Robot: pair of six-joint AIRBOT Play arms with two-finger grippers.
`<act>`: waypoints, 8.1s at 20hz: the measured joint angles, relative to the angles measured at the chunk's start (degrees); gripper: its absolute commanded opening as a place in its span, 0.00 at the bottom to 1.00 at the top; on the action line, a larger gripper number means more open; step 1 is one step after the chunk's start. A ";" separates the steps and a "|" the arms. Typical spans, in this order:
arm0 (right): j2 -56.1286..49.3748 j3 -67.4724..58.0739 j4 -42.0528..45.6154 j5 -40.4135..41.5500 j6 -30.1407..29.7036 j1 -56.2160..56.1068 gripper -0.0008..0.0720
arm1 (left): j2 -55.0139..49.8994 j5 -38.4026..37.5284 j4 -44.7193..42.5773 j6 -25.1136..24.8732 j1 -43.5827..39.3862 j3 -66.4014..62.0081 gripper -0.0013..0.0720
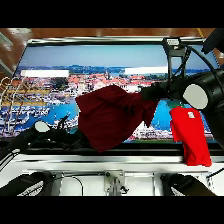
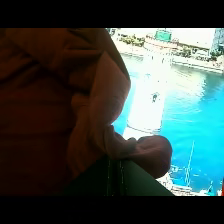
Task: Fold the shirts.
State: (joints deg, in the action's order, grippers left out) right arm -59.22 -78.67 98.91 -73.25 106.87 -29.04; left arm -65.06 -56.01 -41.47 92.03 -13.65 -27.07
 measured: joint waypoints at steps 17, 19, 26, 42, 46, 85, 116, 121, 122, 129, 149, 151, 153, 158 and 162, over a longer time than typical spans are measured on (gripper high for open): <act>0.07 -0.09 -0.68 0.79 -0.92 0.00 0.09 | -3.10 14.60 5.55 -4.50 -8.81 -5.81 0.06; 0.46 -0.98 -0.79 2.40 -2.64 0.00 0.09 | 0.96 12.07 0.68 -6.60 -8.79 -12.44 0.06; 6.27 -14.45 4.07 14.14 -4.26 -0.02 0.09 | 19.58 10.40 -28.65 -2.58 -0.81 -53.29 0.06; 17.68 -25.77 11.47 -13.22 -1.64 -0.11 0.09 | 23.78 -14.99 -37.42 1.66 9.92 -79.03 0.06; 14.19 -25.35 12.52 -23.80 -2.54 -0.09 0.09 | 23.69 -20.04 -35.82 1.73 10.01 -66.45 0.06; -21.09 -1.44 -32.79 -16.33 -22.12 33.24 0.81 | -12.17 -21.46 -23.21 -5.62 31.23 -33.00 0.83; -23.93 19.37 -37.46 0.31 -19.52 34.88 0.82 | -16.35 -6.32 -12.70 -11.61 24.02 -26.99 0.06; -29.11 21.44 -43.78 10.97 -22.32 30.60 0.82 | -9.64 -7.56 -12.50 -12.96 23.98 -27.56 0.06; -29.81 21.59 -44.26 13.38 -22.56 29.29 0.82 | -8.63 -7.93 -12.50 -13.00 23.98 -27.61 0.06; -31.34 21.81 -43.45 22.38 -19.69 25.44 0.09 | -4.79 -8.72 -12.46 -13.35 23.98 -27.80 0.06; 21.31 -25.03 -29.42 19.17 -29.55 24.90 0.09 | 22.86 2.80 -11.63 -18.64 23.96 -87.32 0.06; 22.75 -25.79 -27.36 13.60 -27.85 24.90 0.09 | 23.93 -2.08 -17.40 -16.68 23.96 -87.91 0.06; 22.45 -26.14 -25.88 6.56 -26.03 24.90 0.09 | 24.61 -5.95 -22.67 -15.56 23.93 -87.03 0.06; 15.23 -23.69 -24.30 -10.82 -17.64 24.87 0.09 | 25.03 -14.38 -32.28 -14.36 23.91 -75.89 0.06; 6.27 -12.85 -22.32 -11.61 -14.47 24.87 0.09 | 23.91 -17.42 -34.84 -13.16 23.93 -59.49 0.06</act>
State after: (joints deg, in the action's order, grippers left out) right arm -52.95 -91.53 76.60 -84.86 92.40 -4.16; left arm -41.15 -73.43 -76.31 78.87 10.28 -86.56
